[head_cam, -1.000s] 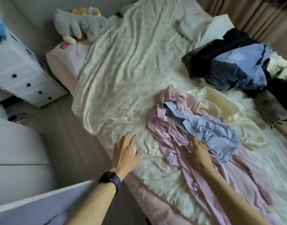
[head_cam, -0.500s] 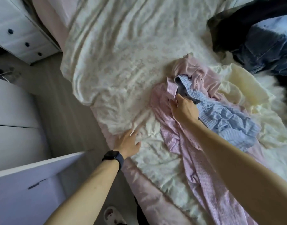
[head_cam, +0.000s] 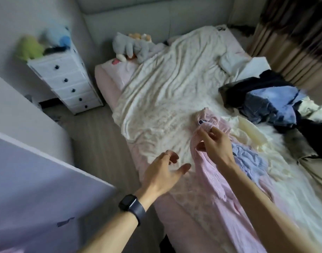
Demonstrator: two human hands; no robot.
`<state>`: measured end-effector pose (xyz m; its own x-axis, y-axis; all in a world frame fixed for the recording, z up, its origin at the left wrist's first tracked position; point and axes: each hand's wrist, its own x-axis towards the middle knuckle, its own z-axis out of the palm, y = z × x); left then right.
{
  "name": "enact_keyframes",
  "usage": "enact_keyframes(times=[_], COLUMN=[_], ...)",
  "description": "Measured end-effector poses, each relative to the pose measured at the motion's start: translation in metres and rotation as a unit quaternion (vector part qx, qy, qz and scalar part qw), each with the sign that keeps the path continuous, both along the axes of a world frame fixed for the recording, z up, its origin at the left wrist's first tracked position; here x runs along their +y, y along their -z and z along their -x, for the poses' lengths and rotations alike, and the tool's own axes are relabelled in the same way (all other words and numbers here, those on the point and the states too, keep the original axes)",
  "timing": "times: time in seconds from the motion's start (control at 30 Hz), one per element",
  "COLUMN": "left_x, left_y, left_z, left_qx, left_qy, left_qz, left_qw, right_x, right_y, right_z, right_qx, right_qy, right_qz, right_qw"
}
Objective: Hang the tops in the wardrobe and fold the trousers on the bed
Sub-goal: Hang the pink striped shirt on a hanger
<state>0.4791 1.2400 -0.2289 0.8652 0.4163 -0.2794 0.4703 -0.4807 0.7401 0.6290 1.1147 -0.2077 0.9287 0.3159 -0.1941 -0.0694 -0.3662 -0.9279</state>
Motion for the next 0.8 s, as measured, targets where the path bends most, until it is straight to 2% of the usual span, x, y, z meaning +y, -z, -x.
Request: enact_keyframes(times=[0.17,0.27,0.37,0.47,0.53,0.6,0.7,0.73,0.8], left_x=[-0.018,-0.015,0.001,0.030,0.057,0.083,0.110,0.114,0.123], left_y=[-0.067,-0.094,-0.121,-0.143,-0.156,-0.173,-0.203,-0.212,-0.231], left_z=[0.041,0.059,0.075,0.103,0.131,0.163,0.208,0.218,0.247], left_qx=[-0.033,-0.091,-0.152,-0.168,-0.173,-0.188,-0.179,-0.173,-0.158], left_qy=[0.001,-0.036,-0.075,-0.088,-0.113,-0.150,-0.174,-0.172,-0.184], left_qz=[-0.046,-0.050,-0.057,-0.085,-0.126,-0.171,-0.281,-0.322,-0.400], left_qw=[0.998,0.994,0.984,0.978,0.970,0.955,0.927,0.915,0.884], right_x=[0.021,0.033,0.037,0.039,0.037,0.035,0.047,0.051,0.068], right_y=[-0.110,-0.167,-0.212,-0.232,-0.234,-0.232,-0.225,-0.220,-0.211], right_z=[0.057,0.085,0.108,0.123,0.128,0.133,0.150,0.157,0.174], right_qx=[-0.053,-0.098,-0.125,-0.145,-0.176,-0.250,-0.336,-0.351,-0.425], right_qy=[0.015,-0.010,-0.036,-0.041,-0.046,-0.058,-0.053,-0.055,-0.087], right_qz=[-0.136,-0.193,-0.231,-0.227,-0.170,-0.023,0.167,0.189,0.146], right_qw=[0.989,0.976,0.964,0.962,0.969,0.966,0.925,0.916,0.889])
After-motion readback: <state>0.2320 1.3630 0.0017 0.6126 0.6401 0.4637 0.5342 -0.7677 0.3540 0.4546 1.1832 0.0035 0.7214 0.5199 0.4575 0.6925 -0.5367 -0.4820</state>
